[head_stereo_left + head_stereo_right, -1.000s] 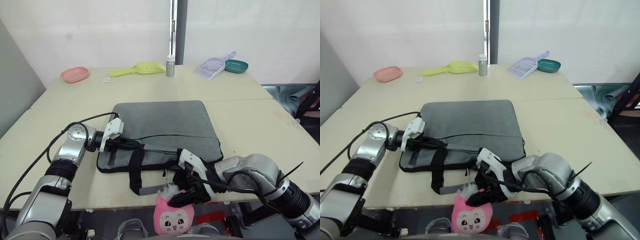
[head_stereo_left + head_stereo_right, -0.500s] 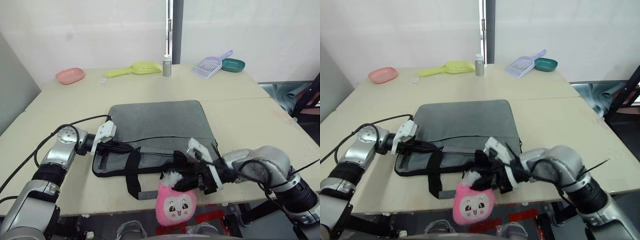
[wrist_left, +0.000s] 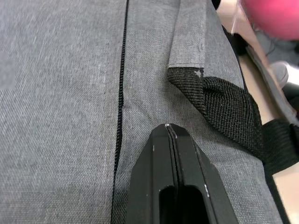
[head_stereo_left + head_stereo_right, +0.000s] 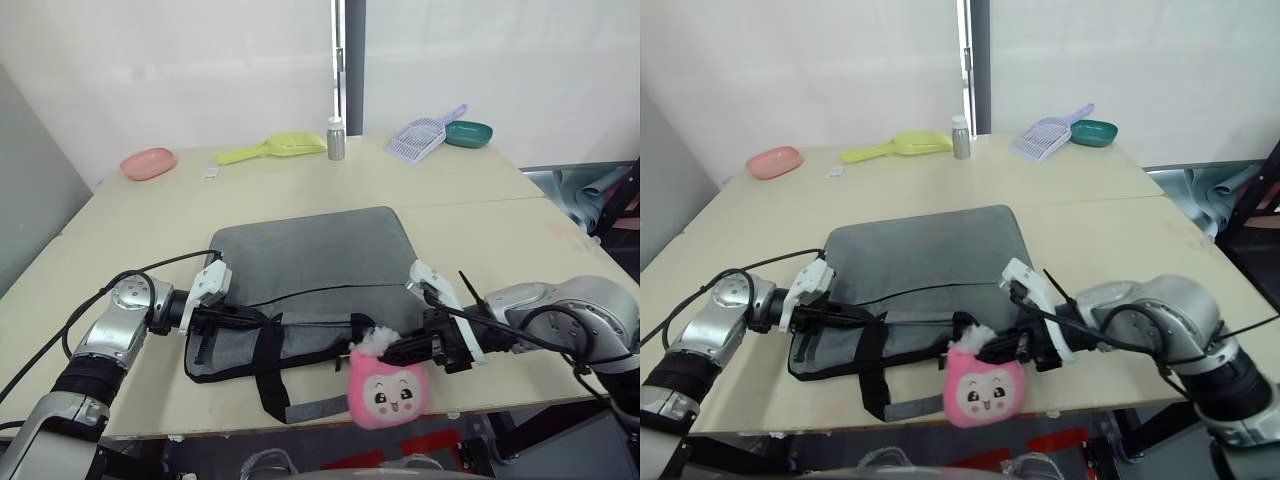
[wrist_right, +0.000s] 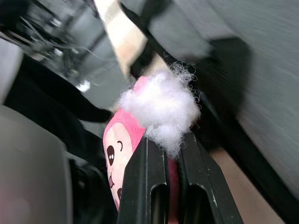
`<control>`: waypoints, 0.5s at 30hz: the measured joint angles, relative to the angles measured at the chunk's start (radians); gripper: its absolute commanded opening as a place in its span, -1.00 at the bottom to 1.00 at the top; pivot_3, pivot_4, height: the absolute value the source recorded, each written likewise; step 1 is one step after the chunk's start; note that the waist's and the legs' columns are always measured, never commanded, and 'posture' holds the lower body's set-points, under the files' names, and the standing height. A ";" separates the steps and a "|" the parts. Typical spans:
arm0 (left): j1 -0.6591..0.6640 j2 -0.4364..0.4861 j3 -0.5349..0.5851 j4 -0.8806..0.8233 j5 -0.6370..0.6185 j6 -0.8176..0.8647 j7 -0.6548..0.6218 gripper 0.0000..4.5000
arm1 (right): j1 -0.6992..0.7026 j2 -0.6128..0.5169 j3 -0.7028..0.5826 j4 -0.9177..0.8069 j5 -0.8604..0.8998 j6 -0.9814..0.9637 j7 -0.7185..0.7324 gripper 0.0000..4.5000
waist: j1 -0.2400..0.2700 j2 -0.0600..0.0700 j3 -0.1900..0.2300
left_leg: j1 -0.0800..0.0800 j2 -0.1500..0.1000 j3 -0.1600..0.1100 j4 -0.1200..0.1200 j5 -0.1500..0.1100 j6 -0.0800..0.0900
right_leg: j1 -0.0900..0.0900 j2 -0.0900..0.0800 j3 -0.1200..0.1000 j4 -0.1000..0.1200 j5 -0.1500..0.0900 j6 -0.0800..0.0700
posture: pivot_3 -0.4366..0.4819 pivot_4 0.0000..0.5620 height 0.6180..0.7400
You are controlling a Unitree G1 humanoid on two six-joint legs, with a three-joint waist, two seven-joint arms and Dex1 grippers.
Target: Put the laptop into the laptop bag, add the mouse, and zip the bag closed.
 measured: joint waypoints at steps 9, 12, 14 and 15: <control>-0.037 -0.028 -0.011 0.057 0.005 0.005 0.007 -1.00 | -0.023 -0.045 0.044 -0.001 -0.107 -0.057 0.051 -0.99 | 0.006 0.000 0.000 | 0.011 -0.002 0.003 -0.001 -0.001 0.001 | 0.007 -0.003 0.003 0.000 -0.002 0.003 | -0.05 -0.47 1.00; -0.045 -0.034 -0.016 0.068 0.007 -0.003 0.008 -1.00 | -0.023 -0.045 0.058 0.003 -0.146 -0.080 0.054 -0.99 | 0.010 -0.001 0.000 | 0.011 -0.003 0.003 -0.001 -0.001 0.001 | 0.008 -0.004 0.003 0.000 -0.003 0.006 | -0.05 -0.47 1.00; -0.049 -0.036 -0.021 0.069 0.015 -0.016 0.008 -1.00 | -0.018 -0.066 0.067 0.002 -0.166 -0.097 0.080 -0.99 | 0.011 0.000 0.000 | 0.011 -0.004 0.003 -0.001 -0.001 0.002 | 0.008 -0.005 0.003 0.001 -0.004 0.007 | -0.05 -0.47 1.00; -0.050 -0.038 -0.023 0.069 0.017 -0.024 0.009 -1.00 | -0.010 -0.093 0.067 0.002 -0.173 -0.106 0.102 -0.99 | 0.012 0.000 0.000 | 0.011 -0.006 0.003 -0.001 -0.001 0.002 | 0.008 -0.007 0.003 0.000 -0.006 0.011 | -0.05 -0.47 1.00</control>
